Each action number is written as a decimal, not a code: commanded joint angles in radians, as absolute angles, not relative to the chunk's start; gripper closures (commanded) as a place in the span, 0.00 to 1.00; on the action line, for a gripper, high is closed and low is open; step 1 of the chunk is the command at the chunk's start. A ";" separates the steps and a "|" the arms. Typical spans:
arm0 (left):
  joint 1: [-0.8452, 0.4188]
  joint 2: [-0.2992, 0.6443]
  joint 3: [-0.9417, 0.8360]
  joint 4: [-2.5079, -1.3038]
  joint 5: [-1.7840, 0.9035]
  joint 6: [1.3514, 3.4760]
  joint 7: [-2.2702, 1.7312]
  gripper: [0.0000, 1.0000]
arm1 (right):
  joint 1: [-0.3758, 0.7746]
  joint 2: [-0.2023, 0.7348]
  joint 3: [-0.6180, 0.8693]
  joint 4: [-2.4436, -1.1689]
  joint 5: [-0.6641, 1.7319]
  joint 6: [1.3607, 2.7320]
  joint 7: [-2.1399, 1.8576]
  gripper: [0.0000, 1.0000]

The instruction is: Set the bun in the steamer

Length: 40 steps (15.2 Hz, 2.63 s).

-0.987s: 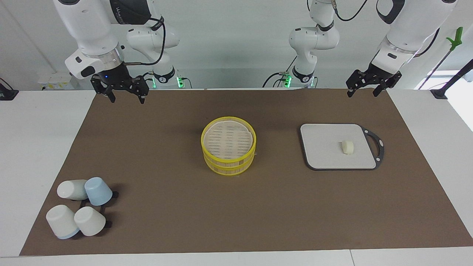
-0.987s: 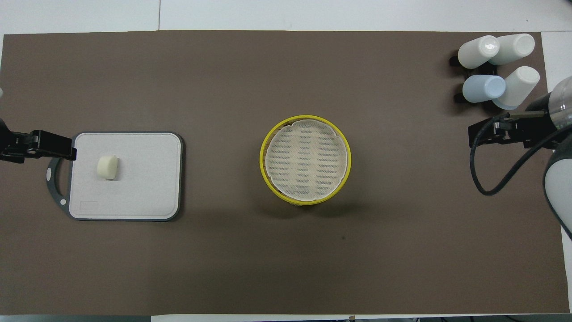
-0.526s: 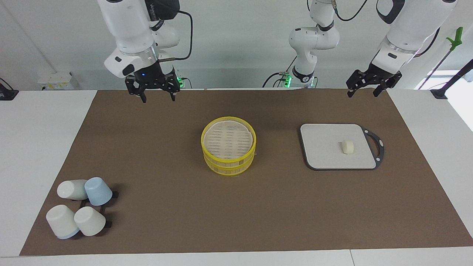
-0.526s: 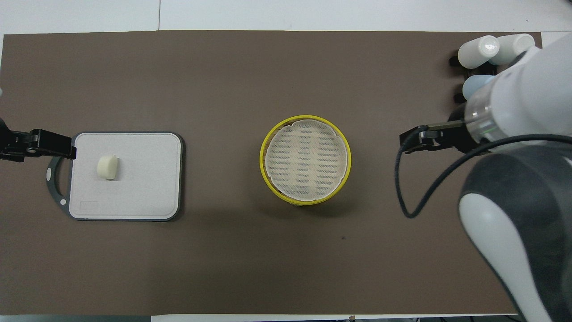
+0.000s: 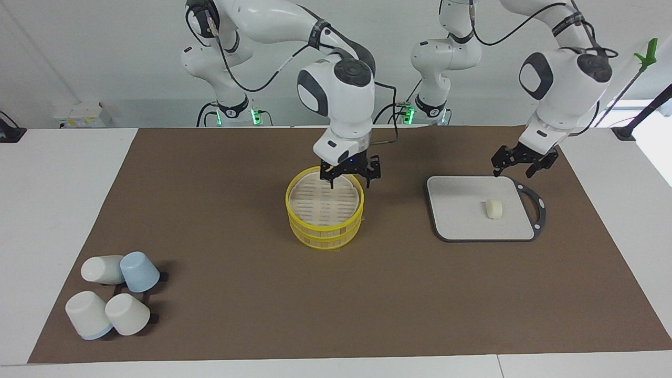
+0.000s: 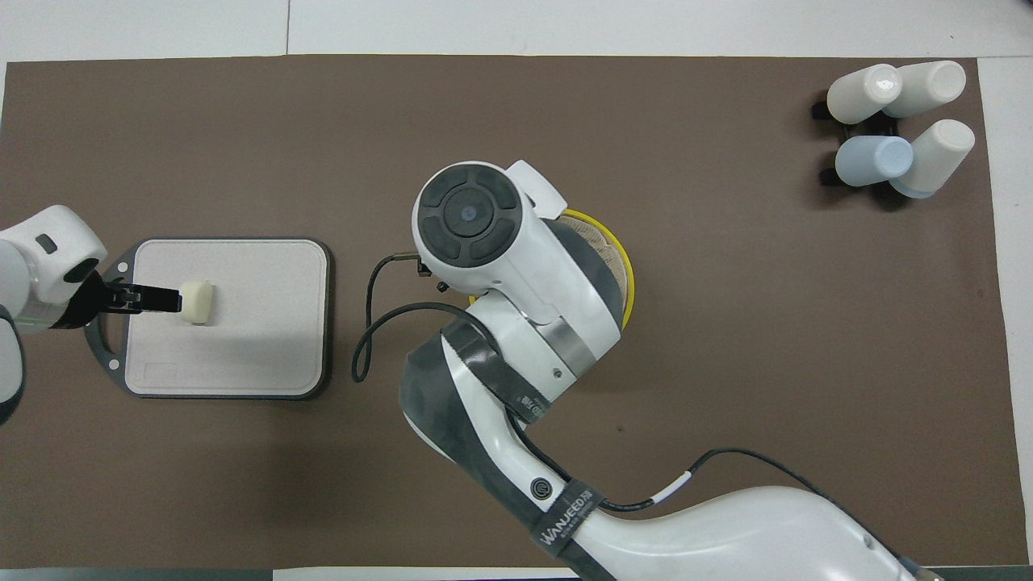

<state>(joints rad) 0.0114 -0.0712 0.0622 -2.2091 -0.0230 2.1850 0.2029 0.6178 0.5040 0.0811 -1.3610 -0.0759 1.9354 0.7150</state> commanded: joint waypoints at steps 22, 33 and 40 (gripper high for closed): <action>-0.116 0.225 0.054 -1.699 -0.023 1.842 -0.050 0.82 | 0.514 0.431 0.069 -1.362 -0.101 1.708 0.421 1.00; -0.759 0.327 0.041 -1.704 -0.022 2.178 -0.961 0.78 | 0.082 0.273 0.064 -1.485 -0.198 1.423 -0.178 1.00; -0.805 0.437 0.043 -1.766 0.005 2.353 -1.008 0.76 | 0.028 0.229 0.064 -1.598 -0.195 1.516 -0.225 1.00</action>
<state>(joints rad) -0.7948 0.4493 0.0317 -1.7390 -0.0150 2.3159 -0.9842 0.0359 0.2810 0.0483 -1.5412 -0.1737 1.4915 -0.2103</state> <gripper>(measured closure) 0.771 0.907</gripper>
